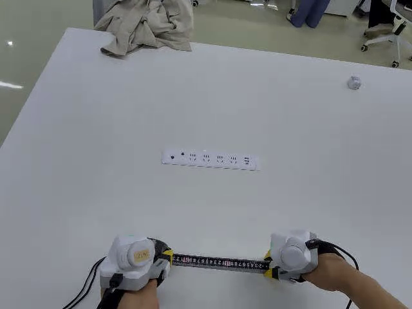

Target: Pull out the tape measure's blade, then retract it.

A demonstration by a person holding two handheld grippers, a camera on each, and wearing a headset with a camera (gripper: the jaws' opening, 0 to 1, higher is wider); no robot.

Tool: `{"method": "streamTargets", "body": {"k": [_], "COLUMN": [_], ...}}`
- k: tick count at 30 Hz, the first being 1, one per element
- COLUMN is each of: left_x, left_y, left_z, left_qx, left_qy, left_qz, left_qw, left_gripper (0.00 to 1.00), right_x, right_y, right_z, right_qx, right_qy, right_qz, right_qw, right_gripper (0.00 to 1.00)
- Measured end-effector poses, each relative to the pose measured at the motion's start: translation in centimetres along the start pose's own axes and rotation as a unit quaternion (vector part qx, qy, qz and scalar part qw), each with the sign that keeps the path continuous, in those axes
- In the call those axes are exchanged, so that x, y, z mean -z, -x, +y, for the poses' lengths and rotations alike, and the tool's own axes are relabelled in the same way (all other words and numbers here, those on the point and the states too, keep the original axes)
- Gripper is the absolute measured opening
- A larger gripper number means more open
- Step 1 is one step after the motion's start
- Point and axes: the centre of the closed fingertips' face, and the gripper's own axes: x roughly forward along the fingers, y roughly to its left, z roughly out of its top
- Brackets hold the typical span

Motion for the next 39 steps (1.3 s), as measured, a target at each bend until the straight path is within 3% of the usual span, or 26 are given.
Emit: {"method": "streamTargets", "body": {"k": [16,24,39], "left_x": [-0.09,-0.20,-0.17], "left_y": [0.15,0.06,0.16], "left_z": [-0.07,-0.06,-0.08], "left_qx": [0.000,-0.004,-0.003], "left_qy": [-0.009,-0.008,-0.016], "left_qz": [-0.017,-0.011,-0.024], "left_qw": [0.9998,0.9999,0.9996], "left_gripper": [0.57,0.55,0.54], "right_x": [-0.03,0.00,-0.59], "right_y": [0.03,-0.01,-0.09], "right_z": [0.15,0.12,0.19], "right_qx": [0.003,0.002,0.000], "right_qy": [-0.004,-0.004,-0.002], "right_qz": [0.001,0.004,0.004], "right_qw": [1.0000,1.0000,1.0000], "right_gripper": [0.15,0.15,0.15]}}
